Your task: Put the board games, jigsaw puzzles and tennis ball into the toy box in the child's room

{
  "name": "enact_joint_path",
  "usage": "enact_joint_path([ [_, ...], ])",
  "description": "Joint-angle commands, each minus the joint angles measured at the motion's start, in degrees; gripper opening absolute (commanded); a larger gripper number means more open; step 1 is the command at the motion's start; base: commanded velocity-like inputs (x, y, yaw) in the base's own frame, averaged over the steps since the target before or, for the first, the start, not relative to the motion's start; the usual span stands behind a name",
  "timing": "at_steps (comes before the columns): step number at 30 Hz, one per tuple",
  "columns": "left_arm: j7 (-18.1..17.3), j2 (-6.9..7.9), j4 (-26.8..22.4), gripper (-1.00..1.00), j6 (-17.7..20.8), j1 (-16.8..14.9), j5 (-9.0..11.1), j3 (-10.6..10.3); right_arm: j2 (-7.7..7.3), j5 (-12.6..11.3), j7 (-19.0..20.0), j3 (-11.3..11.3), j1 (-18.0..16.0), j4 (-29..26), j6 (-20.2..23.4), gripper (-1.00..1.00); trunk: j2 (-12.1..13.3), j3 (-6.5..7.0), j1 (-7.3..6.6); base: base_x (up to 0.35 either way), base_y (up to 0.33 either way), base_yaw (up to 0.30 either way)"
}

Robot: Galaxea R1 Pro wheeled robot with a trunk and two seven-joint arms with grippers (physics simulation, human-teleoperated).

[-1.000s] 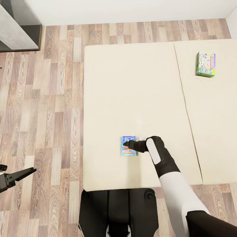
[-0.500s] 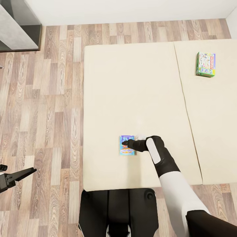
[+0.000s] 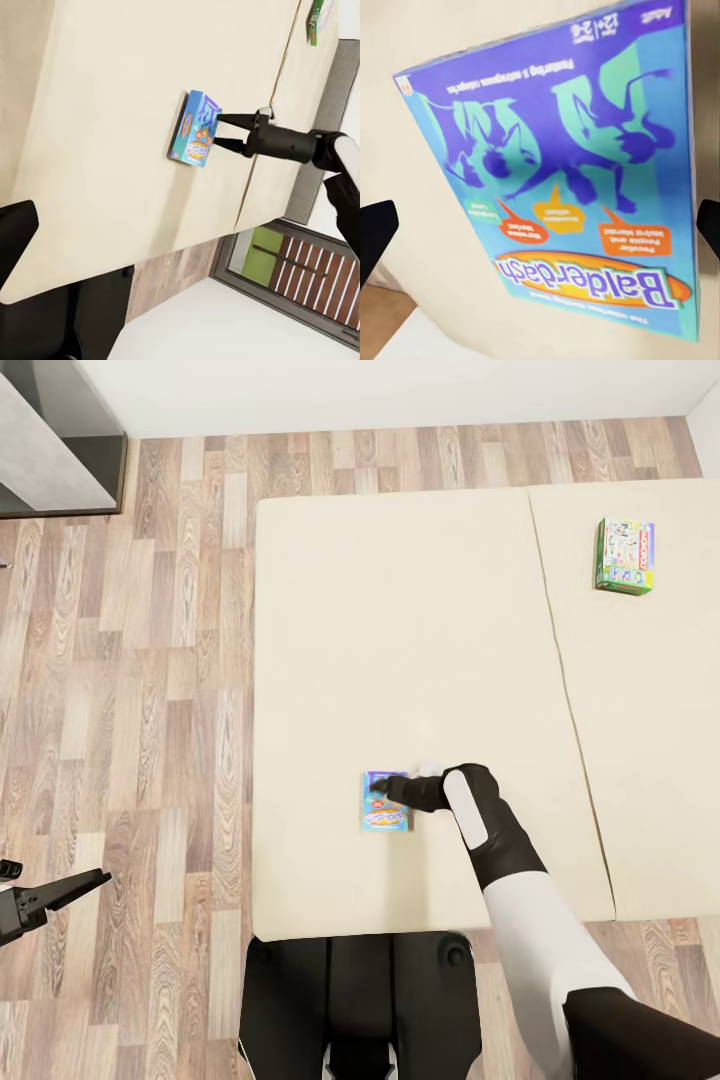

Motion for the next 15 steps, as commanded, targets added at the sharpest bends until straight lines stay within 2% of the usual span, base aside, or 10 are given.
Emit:
enact_joint_path([
  [1, -0.3, 0.01, 0.0, 1.00, 0.6, 0.0, -0.1, 0.0, 0.03, -0.4, -0.4, -0.1, -0.3, 0.0, 0.3, 1.00, -0.1, -0.06, 0.03, 0.000, 0.000, 0.000],
  [15, -0.3, 0.08, 0.0, 1.00, 0.6, 0.0, 0.0, 0.0, 0.03, 0.1, -0.5, 0.0, -2.4, -0.1, 0.3, 1.00, -0.1, -0.06, 0.03, 0.000, 0.000, 0.000],
])
